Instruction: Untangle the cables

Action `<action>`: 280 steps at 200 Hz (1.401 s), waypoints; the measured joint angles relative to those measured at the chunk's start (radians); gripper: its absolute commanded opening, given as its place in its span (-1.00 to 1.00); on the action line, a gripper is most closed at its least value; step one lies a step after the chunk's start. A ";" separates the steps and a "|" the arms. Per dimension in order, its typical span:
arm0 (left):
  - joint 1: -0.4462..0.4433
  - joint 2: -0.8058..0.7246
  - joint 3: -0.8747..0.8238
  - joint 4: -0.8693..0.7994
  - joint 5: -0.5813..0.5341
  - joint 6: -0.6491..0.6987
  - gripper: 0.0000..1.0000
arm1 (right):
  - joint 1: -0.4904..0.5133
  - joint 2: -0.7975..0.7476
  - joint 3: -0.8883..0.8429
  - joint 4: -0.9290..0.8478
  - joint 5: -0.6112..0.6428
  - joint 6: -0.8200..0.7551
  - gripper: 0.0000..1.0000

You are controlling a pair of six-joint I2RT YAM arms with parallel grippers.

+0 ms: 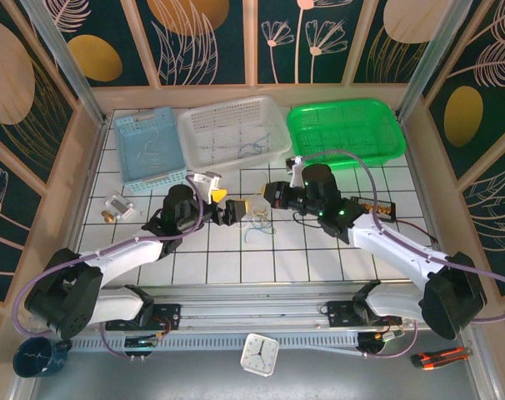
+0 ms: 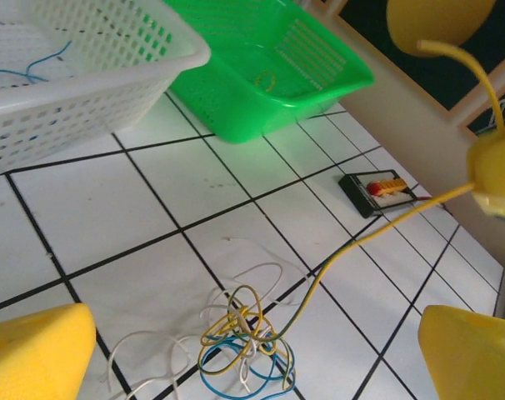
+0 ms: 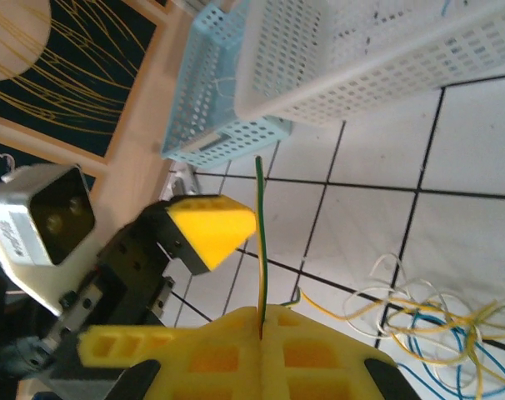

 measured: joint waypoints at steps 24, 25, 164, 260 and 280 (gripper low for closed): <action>-0.011 0.005 0.001 0.007 0.030 0.006 0.98 | 0.000 -0.013 0.028 0.000 0.000 0.000 -1.00; -0.012 0.006 0.001 0.008 0.031 0.006 0.98 | 0.000 -0.013 0.029 0.000 -0.001 0.000 -1.00; -0.074 0.210 0.082 0.118 -0.019 -0.034 0.97 | -0.146 -0.058 0.183 -0.056 -0.014 -0.050 -1.00; -0.074 0.185 0.109 0.106 -0.109 -0.122 0.98 | -0.713 0.378 0.332 0.085 -0.019 0.021 -1.00; -0.074 0.184 0.132 0.103 -0.109 -0.130 0.98 | -0.744 0.518 0.412 0.100 -0.018 0.035 -1.00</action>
